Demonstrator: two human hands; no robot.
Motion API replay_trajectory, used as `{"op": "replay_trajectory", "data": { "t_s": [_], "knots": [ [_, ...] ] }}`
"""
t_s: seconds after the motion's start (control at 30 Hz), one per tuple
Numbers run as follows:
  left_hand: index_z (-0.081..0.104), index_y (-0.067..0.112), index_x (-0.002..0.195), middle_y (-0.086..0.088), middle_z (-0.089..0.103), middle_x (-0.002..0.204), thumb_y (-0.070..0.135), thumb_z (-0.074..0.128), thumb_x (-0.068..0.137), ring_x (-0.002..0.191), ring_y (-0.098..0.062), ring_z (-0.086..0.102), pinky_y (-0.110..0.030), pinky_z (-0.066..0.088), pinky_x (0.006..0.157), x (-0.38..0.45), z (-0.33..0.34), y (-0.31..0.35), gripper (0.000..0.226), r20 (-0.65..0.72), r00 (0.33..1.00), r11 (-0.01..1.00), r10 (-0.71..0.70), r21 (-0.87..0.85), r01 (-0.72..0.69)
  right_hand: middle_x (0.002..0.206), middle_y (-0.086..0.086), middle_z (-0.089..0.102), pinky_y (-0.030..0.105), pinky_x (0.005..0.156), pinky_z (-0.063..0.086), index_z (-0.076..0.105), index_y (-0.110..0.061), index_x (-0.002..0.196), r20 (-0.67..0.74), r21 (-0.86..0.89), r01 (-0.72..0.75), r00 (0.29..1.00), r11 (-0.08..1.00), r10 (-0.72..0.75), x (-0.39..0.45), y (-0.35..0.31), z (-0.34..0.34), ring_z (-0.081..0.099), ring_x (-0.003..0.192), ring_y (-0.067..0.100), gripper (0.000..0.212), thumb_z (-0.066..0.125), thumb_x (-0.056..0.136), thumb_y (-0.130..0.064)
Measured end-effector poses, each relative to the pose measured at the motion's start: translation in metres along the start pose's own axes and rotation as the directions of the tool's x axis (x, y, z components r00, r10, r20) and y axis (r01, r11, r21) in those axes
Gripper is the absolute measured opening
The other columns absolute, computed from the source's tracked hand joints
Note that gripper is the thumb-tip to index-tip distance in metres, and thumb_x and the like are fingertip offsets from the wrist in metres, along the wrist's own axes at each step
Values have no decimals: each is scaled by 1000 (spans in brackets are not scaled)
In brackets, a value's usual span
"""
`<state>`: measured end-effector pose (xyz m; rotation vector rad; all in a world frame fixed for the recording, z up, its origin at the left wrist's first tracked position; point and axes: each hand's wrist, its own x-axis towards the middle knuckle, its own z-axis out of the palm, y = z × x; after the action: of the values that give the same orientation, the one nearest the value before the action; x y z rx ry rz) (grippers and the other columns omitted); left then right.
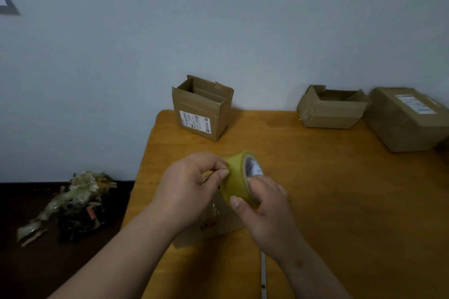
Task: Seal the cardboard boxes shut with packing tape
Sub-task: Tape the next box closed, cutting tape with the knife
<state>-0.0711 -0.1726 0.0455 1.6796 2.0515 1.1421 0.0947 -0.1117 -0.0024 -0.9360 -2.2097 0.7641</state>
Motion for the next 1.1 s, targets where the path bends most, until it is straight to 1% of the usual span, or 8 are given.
{"op": "replay_trajectory", "data": {
  "t_s": [0.13,0.2,0.27,0.33,0.43,0.63,0.8,1.1],
  "knots": [
    [63,31,73,13,64,69,33,64,91,68,1,59,-26,47,59,8,-14,6,18,76,985,988,-152,14,152,129,-22,37,28,92,42,57,-37,114,91,242,-232,972,942,216,-2,-7,-3,39,121,2,60,61,64,-72],
    [61,30,71,10,61,64,33,63,92,61,-2,56,-19,40,54,13,-21,13,22,87,979,982,-183,68,177,143,-21,30,33,94,46,46,-49,130,225,549,-463,884,696,410,-3,-19,-5,40,127,6,81,68,57,-78],
    [60,27,73,9,61,66,32,62,94,62,-5,57,-21,41,54,17,-26,19,22,71,976,975,-205,100,197,136,-4,50,51,99,47,49,-48,122,390,763,-577,770,291,506,-2,-24,-6,53,122,21,68,68,63,-76],
    [59,26,73,7,62,68,32,61,95,66,-8,60,-23,44,55,19,-30,23,23,26,974,972,-225,78,223,123,6,63,57,102,44,57,-35,115,587,739,-673,631,-18,508,2,-26,-8,60,116,32,54,53,76,-72],
    [60,25,74,7,64,71,32,61,95,68,-11,63,-28,52,58,21,-38,28,22,-4,977,975,-214,62,214,124,23,65,48,88,55,55,-18,132,766,618,-756,517,-217,383,1,-27,-9,66,108,39,60,40,94,-61],
    [71,26,72,8,69,75,29,71,87,73,-11,66,-34,58,68,16,-50,20,15,109,974,968,-198,-137,212,127,24,63,49,90,55,52,-12,137,639,768,-571,712,-290,290,4,-30,-16,63,115,38,51,40,97,-42],
    [76,26,71,6,69,69,21,71,84,60,-1,59,-14,44,55,6,-55,15,15,337,913,862,-230,-364,352,88,12,56,48,105,37,53,-4,135,541,834,-463,790,-300,287,12,-6,-23,60,82,22,85,89,64,-34],
    [75,1,91,-21,73,95,6,77,77,88,-28,72,-29,59,72,5,-64,-7,15,561,810,701,-171,-508,501,77,8,52,39,71,53,50,-9,122,412,909,-390,894,-146,174,14,-4,-35,53,64,20,80,93,57,-28]
  ]
}}
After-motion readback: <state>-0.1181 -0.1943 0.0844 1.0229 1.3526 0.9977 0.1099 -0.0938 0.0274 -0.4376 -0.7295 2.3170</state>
